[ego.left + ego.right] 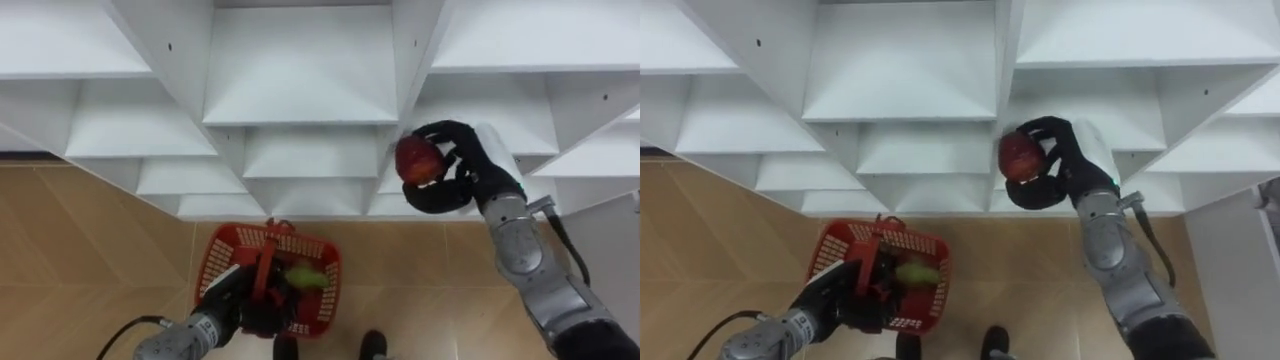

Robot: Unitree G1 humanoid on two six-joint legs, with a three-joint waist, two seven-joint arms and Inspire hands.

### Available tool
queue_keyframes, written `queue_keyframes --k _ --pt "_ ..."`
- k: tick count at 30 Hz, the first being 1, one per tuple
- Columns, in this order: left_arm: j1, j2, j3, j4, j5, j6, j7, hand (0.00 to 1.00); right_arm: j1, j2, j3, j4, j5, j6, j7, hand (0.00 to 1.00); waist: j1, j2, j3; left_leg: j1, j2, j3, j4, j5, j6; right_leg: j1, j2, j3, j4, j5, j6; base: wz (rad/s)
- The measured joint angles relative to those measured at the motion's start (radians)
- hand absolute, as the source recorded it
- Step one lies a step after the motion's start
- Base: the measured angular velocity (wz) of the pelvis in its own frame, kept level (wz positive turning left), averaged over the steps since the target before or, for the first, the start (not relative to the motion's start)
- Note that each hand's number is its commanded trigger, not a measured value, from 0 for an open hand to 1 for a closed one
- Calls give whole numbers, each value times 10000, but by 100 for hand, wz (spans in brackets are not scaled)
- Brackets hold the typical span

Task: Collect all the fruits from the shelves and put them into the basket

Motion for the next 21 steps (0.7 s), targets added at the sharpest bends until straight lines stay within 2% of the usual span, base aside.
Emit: queue_keyframes --k 5,15,18,21 --pt "71 -2 -8 0 5 -40 -1 100 133 393 705 -3 11 -4 676 100 39 8 7 -29 80 116 -9 7 -12 6 52 -2 -161 74 -22 -4" --pt "308 -5 -6 -8 7 -43 51 100 983 419 905 -384 -23 -6 1784 100 25 38 18 -99 99 112 -135 8 -11 38 112 -20 -439 172 10 0" --pt "306 -70 -35 -216 -2 -43 194 100 1251 292 1219 -854 14 -5 2056 100 66 117 26 -205 105 111 -117 8 -11 -21 116 -58 -484 185 10 0" --pt "333 -141 -224 -425 0 -43 222 100 1404 398 1495 -859 -8 -5 2291 100 131 245 22 -204 99 119 -135 8 -11 -16 114 -56 -487 184 11 0"
